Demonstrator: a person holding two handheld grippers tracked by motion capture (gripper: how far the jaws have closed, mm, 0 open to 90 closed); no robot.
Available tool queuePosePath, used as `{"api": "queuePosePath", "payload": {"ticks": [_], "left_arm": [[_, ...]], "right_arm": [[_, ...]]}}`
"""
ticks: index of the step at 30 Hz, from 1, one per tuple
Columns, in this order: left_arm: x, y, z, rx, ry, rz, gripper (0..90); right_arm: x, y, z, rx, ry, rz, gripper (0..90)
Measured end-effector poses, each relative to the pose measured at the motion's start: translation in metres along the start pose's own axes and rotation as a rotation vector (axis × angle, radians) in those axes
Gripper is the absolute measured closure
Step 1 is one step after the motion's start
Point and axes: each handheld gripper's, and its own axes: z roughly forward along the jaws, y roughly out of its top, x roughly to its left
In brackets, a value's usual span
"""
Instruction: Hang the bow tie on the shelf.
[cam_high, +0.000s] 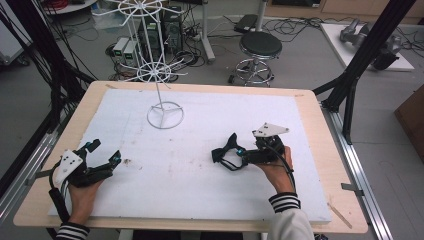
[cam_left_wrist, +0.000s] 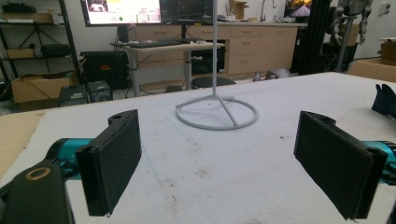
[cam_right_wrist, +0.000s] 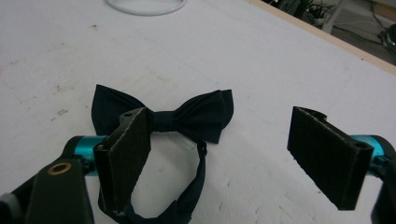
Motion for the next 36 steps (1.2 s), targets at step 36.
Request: {"api": "queuePosePath", "payload": {"ticks": [36], "left_arm": [[0.0,0.0,0.0,0.003,-0.002,-0.006,15.3]], "right_arm": [[0.002,0.01,0.048,0.34,0.048,-0.081,48.0]]}}
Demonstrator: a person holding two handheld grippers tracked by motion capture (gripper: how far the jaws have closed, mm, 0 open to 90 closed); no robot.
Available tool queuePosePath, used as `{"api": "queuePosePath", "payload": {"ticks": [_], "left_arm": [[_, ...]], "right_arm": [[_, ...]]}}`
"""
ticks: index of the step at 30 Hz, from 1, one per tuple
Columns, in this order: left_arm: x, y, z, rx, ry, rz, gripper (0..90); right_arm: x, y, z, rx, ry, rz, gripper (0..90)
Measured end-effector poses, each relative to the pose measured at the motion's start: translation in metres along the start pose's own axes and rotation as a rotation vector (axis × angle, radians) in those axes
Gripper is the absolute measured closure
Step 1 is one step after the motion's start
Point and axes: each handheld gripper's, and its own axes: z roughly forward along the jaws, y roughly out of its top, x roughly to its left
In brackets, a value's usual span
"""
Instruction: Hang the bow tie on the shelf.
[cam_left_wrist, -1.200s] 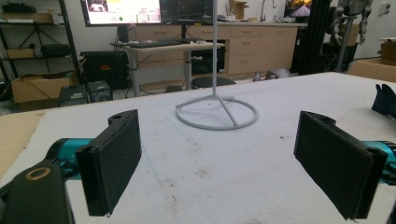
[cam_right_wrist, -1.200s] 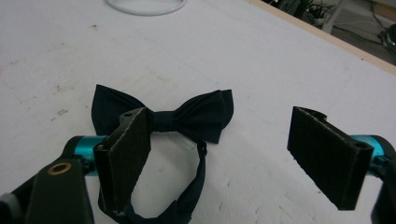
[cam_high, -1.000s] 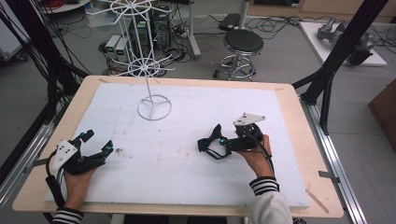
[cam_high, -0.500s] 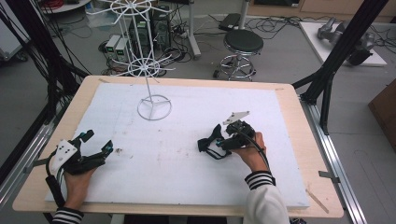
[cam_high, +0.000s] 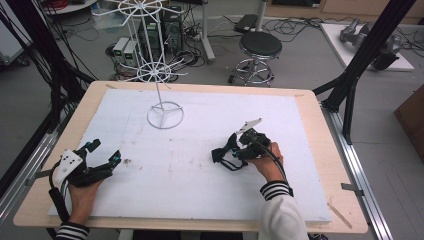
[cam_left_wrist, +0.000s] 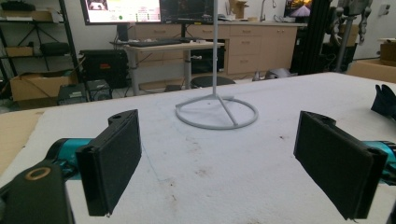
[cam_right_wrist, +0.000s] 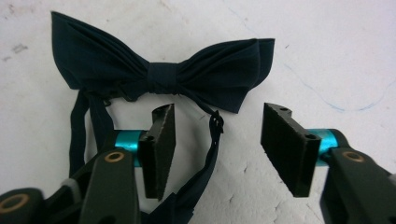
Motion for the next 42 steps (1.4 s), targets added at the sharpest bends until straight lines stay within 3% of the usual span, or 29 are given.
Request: {"api": "queuePosePath", "payload": {"ticks": [7,17,20,25,32,35,42], "left_arm": [[0.0,0.0,0.0,-0.001,0.001,-0.002,15.3],[0.0,0.0,0.0,-0.002,0.0,-0.004,15.3],[0.0,0.0,0.0,-0.002,0.0,-0.004,15.3],[0.0,0.0,0.0,-0.002,0.001,-0.002,15.3],[0.0,0.0,0.0,-0.002,0.001,-0.002,15.3],[0.0,0.0,0.0,-0.002,0.0,-0.004,15.3],[0.0,0.0,0.0,0.0,0.0,0.002,15.3]], "right_arm": [[0.002,0.001,0.005,0.038,-0.013,-0.021,61.9],[0.004,0.001,0.01,0.093,-0.039,-0.054,74.4],[0.005,0.002,0.01,0.107,-0.051,-0.051,84.4],[0.007,0.003,0.011,0.11,-0.063,-0.057,85.9],[0.008,0.005,0.005,0.065,-0.059,-0.049,85.9],[0.011,0.007,-0.001,0.005,-0.042,-0.029,85.9],[0.02,0.013,-0.009,-0.071,-0.028,-0.048,85.9]]}}
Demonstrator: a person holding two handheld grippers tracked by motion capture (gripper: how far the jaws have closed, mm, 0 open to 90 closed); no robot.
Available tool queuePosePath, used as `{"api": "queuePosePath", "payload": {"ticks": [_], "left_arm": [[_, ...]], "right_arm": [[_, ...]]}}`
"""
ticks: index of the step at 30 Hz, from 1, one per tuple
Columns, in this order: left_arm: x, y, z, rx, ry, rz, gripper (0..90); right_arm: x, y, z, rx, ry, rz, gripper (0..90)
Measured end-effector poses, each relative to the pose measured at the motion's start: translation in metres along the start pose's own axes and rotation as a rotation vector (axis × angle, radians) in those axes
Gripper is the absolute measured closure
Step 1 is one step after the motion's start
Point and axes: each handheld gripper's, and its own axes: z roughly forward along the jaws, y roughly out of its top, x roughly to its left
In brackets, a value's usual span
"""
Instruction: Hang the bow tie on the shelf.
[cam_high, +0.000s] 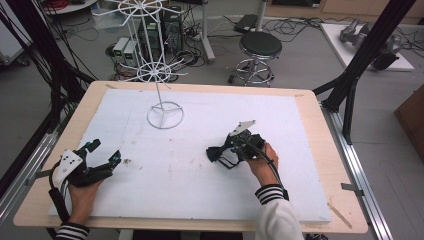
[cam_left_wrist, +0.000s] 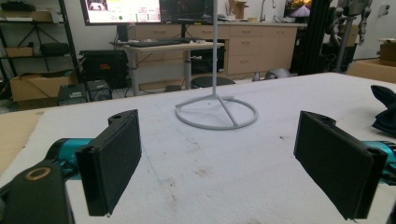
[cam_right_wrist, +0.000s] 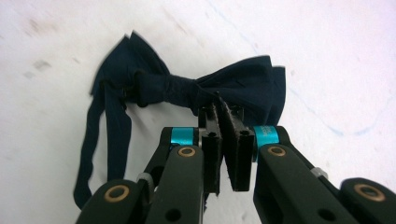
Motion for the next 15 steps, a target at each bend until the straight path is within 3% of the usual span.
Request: {"api": "queuePosePath", "payload": {"ticks": [10,15], "left_arm": [[0.0,0.0,0.0,0.0,0.0,0.0,15.3],[0.0,0.0,0.0,0.0,0.0,0.0,15.3]], "right_arm": [[0.005,0.01,-0.015,-0.217,0.066,0.059,85.9],[0.007,0.015,-0.021,-0.303,0.07,0.077,85.9]]}}
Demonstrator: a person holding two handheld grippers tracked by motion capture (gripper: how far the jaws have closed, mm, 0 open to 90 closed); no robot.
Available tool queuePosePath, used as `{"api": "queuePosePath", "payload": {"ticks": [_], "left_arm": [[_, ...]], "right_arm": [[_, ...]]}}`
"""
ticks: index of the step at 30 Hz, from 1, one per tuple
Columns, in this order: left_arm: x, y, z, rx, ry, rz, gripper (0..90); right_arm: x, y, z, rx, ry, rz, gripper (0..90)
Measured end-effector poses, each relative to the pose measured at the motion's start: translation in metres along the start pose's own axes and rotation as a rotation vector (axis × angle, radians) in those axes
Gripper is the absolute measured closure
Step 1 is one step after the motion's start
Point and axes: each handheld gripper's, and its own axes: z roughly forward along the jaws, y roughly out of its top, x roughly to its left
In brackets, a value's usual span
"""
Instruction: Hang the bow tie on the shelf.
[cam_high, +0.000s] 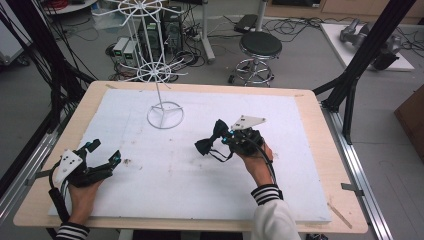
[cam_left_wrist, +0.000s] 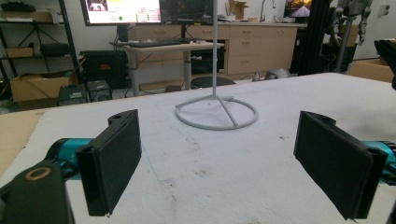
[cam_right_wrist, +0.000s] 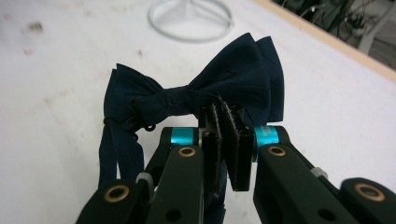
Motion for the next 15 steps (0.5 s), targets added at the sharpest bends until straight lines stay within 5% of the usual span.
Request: {"api": "queuePosePath", "payload": {"ticks": [15], "left_arm": [[0.0,0.0,0.0,-0.002,0.001,-0.003,15.3]], "right_arm": [[0.009,0.022,0.0,-0.109,0.02,0.013,86.0]]}}
